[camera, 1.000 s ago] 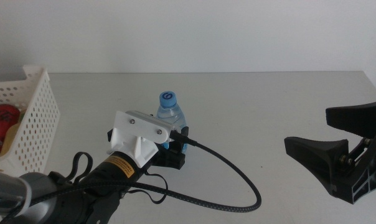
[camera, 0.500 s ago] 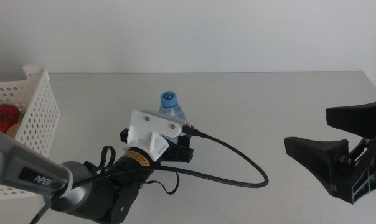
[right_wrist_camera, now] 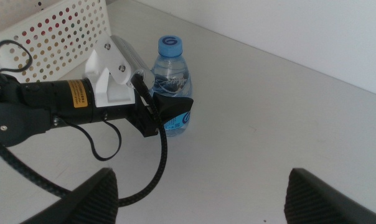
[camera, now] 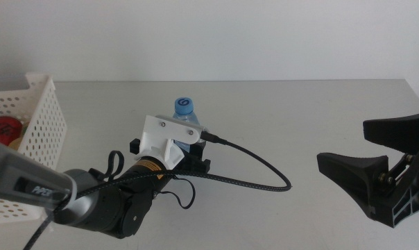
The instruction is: Use arms to grab the bottles and put them into the dustbin to the left of the table.
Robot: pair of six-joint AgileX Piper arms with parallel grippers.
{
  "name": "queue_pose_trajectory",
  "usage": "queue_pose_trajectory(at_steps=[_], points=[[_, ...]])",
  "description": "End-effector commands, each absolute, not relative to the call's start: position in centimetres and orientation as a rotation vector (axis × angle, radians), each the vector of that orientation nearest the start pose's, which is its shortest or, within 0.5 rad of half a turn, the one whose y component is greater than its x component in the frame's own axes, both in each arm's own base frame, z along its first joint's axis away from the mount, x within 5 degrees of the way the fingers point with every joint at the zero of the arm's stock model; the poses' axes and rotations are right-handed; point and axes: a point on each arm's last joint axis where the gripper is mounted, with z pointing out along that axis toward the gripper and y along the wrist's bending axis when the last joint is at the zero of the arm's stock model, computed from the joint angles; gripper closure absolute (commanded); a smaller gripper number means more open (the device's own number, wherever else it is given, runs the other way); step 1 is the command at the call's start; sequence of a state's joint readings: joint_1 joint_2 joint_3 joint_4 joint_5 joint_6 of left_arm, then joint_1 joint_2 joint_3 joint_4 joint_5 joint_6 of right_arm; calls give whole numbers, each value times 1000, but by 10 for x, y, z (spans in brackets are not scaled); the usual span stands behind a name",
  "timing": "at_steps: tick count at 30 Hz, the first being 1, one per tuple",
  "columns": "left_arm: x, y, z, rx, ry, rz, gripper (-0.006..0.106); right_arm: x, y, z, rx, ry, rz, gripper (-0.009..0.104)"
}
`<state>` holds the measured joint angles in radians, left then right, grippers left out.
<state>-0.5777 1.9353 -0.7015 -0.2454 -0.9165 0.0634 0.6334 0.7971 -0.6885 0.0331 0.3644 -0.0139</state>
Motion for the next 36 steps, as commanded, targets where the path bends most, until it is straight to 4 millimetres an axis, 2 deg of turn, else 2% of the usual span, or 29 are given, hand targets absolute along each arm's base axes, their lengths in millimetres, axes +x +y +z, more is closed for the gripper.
queue_pose_trajectory(at_steps=[1, 11, 15, 19, 22, 27, 32, 36], points=[[301, -176, 180, 305, 1643, -302, 102, 134, 99, 350, -593, 1785, 444, 20], [278, -164, 264, 382, 1675, -323, 102, 134, 99, 350, -593, 1785, 444, 20], [280, -158, 301, 420, 1750, -333, 102, 134, 99, 350, -593, 1785, 444, 20], [289, -142, 326, 429, 1887, -330, 102, 134, 99, 350, -593, 1786, 444, 20], [301, -123, 348, 417, 1961, -301, 102, 134, 99, 350, -593, 1786, 443, 20], [311, -78, 387, 378, 2048, -197, 102, 134, 99, 350, -593, 1786, 444, 20], [309, -29, 426, 291, 2136, -105, 102, 134, 99, 350, -593, 1786, 444, 20], [311, 15, 445, 173, 2177, -18, 102, 134, 99, 350, -593, 1786, 444, 20]])
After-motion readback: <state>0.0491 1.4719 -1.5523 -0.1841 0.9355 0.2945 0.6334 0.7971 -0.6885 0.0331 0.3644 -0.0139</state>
